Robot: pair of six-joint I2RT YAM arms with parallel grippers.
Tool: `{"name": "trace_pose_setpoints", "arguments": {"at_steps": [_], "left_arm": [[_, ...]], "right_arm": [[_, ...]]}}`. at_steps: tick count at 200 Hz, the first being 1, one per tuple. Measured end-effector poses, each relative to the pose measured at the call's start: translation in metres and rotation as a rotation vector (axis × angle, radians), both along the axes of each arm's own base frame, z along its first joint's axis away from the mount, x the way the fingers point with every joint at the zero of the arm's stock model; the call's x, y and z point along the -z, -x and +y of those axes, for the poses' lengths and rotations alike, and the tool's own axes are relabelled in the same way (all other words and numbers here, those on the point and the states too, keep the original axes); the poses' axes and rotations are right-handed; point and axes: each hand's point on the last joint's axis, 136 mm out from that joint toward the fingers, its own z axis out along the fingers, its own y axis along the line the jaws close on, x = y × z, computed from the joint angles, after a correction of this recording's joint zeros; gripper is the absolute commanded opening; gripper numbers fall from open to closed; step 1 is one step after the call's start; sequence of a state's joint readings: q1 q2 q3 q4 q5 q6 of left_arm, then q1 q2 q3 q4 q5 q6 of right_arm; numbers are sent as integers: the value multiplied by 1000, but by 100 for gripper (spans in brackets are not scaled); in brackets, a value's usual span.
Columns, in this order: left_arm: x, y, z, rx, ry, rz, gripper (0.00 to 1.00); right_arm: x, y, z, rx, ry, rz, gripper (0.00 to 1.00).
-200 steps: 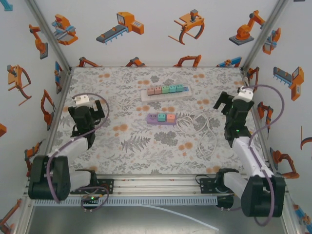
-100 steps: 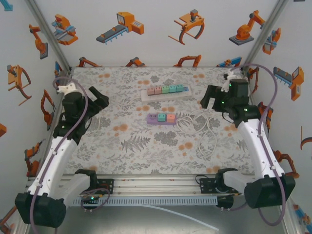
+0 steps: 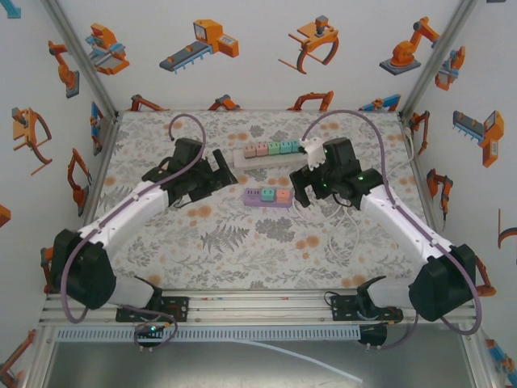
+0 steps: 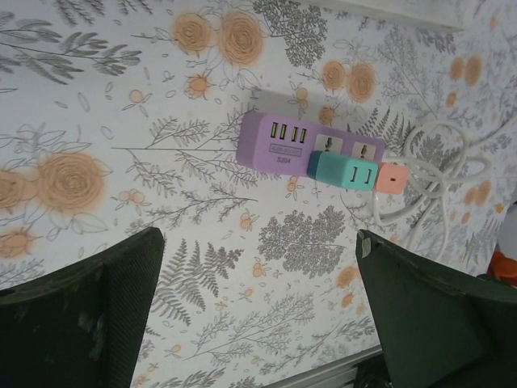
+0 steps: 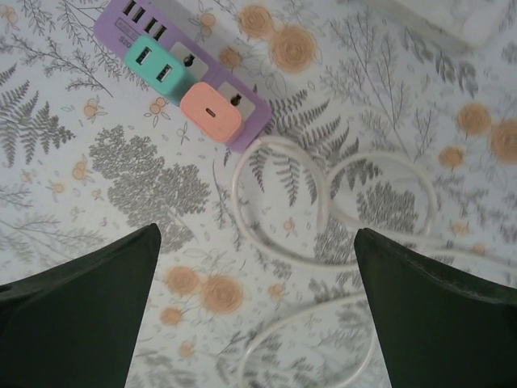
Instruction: Pull the plug off the socket
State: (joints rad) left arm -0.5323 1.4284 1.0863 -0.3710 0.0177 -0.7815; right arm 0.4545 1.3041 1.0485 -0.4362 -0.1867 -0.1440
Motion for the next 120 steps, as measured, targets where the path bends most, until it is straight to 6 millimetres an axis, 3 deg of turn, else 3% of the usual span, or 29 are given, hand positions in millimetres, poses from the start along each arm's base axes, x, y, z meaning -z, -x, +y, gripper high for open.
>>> {"name": "trace_pose_setpoints", "arguments": {"at_steps": [61, 120], "left_arm": [[51, -36, -41, 47, -22, 116, 80], [90, -40, -58, 86, -24, 212, 71]], "right_arm": [[48, -9, 40, -402, 85, -124, 86], [79, -16, 67, -581, 58, -85, 62]]}}
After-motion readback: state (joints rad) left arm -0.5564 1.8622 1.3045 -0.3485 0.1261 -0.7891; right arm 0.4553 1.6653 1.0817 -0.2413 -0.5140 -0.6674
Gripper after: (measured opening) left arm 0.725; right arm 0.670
